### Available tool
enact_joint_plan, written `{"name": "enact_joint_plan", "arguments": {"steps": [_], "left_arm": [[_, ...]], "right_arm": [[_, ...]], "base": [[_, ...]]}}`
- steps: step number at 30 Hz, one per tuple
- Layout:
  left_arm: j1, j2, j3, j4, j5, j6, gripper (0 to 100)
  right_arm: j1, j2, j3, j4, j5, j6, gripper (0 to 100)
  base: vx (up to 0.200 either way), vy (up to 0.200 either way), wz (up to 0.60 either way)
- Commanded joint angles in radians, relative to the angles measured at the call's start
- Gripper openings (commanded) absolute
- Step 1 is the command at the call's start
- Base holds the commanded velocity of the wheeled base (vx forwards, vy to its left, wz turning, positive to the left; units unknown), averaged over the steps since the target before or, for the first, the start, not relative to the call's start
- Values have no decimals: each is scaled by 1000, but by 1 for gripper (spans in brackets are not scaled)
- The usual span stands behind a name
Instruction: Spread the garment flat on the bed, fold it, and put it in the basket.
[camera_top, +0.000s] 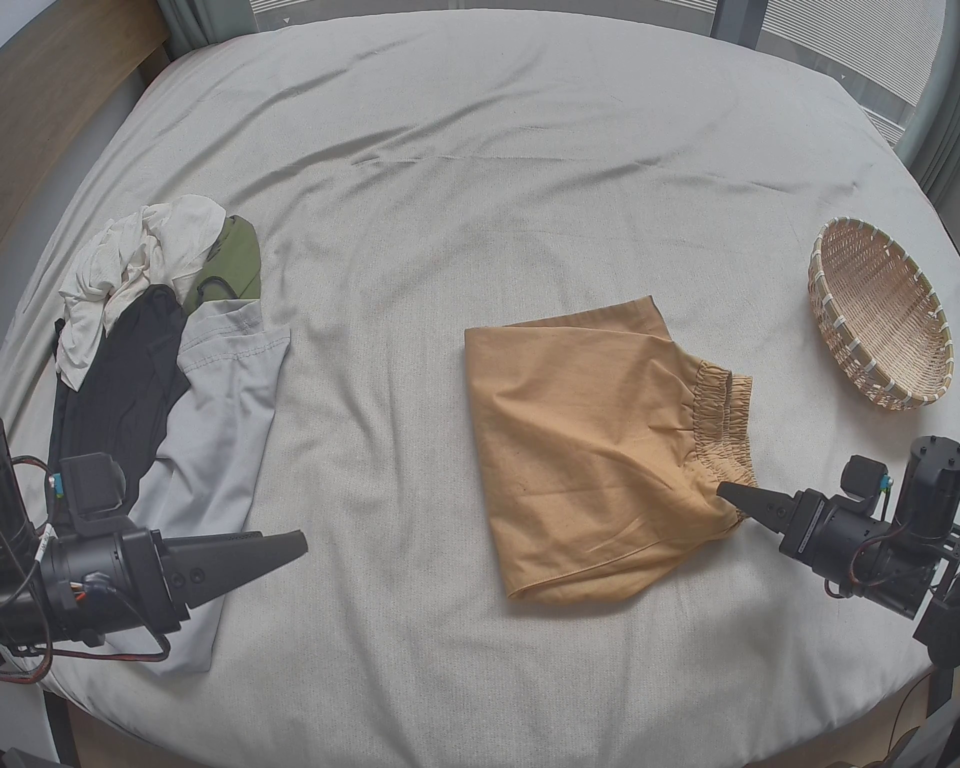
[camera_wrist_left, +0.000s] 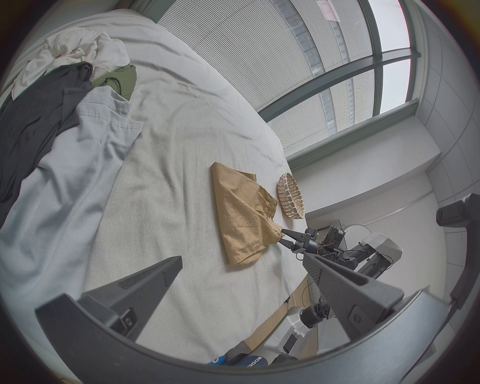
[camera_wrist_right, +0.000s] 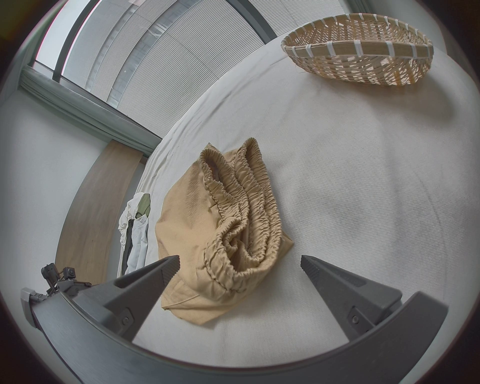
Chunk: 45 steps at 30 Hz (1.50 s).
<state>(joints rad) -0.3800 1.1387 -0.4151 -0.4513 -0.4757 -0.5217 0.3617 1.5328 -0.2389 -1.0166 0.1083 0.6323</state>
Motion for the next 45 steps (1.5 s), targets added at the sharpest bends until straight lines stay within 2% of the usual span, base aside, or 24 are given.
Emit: {"name": "enact_joint_plan", "arguments": {"steps": [1,15,24,29,30,34,45], "left_arm": [[0,-31,18,0,0,-1,100],[3,-74,32,5,-1,-8,100],[15,-77,55,0,2,-4,100],[27,-77,61,-1,2,-4,100],[27,-77,61,0,2,-4,100],[26,-76,62,0,2,-4,100],[24,-79,85,-1,2,-4,100]], "right_arm": [[10,104,4,-53,-2,1,100],[39,267,-17,-221,-15,18,100],[74,395,-53,-435,-32,40,100],[83,412,-69,-473,-98,38,100],[83,411,-68,-471,-99,38,0],[95,402,-53,-471,-101,40,0],[129,194,40,-454,-105,36,0]], "base": [[0,0,0],[0,0,0],[0,0,0],[0,0,0],[0,0,0],[0,0,0],[0,0,0]]}}
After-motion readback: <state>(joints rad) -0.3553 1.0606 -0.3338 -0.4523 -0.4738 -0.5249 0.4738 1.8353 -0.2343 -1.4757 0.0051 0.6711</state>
